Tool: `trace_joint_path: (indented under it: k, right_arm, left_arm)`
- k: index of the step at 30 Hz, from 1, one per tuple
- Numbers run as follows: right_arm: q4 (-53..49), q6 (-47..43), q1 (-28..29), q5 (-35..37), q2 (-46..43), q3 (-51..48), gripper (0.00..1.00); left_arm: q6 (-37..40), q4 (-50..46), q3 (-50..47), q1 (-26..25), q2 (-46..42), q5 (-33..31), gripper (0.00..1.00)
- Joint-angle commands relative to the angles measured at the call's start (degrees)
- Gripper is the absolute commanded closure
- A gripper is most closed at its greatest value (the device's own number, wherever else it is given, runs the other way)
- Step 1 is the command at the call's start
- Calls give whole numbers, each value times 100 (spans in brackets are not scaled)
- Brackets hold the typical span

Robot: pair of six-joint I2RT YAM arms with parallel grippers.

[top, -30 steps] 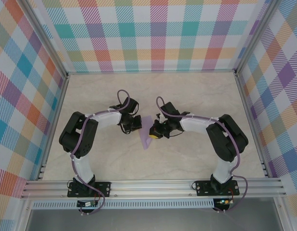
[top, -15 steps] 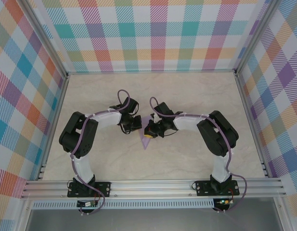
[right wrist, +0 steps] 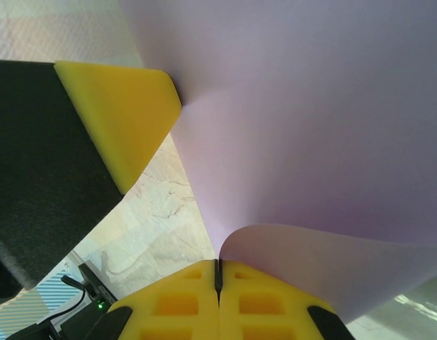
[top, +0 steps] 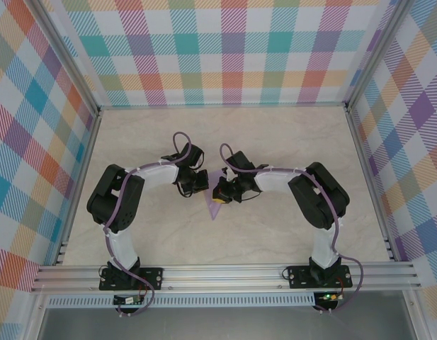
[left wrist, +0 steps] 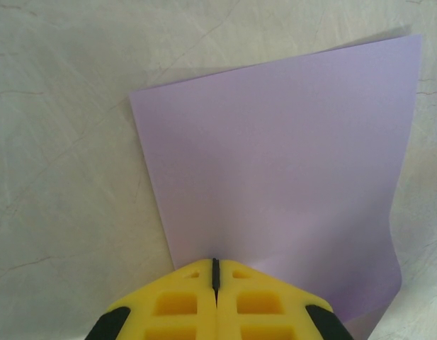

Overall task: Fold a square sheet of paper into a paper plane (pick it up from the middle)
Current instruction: Third fold the triangle at the center of the table.

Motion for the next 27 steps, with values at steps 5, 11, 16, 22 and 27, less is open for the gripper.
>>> trace_joint_path:
  k: [5,11,16,22,27]
  right_arm:
    - [72,-52,31,8,163,137,98]
    - [84,-120,28,-40,204,176,98]
    - [121,-128,31,-32,240,211,98]
    - [90,-174,30,-56,325,282,98]
    - [49,-241,32,-113,354,267,98]
  left_arm:
    - [49,-256,-82,23,246,21,99]
    - [37,-251,-82,14,253,24,100]
    - [41,-256,-82,10,249,24,100]
    - [48,-260,-90,17,253,32,99]
    - [40,-247,-99,10,253,32,99]
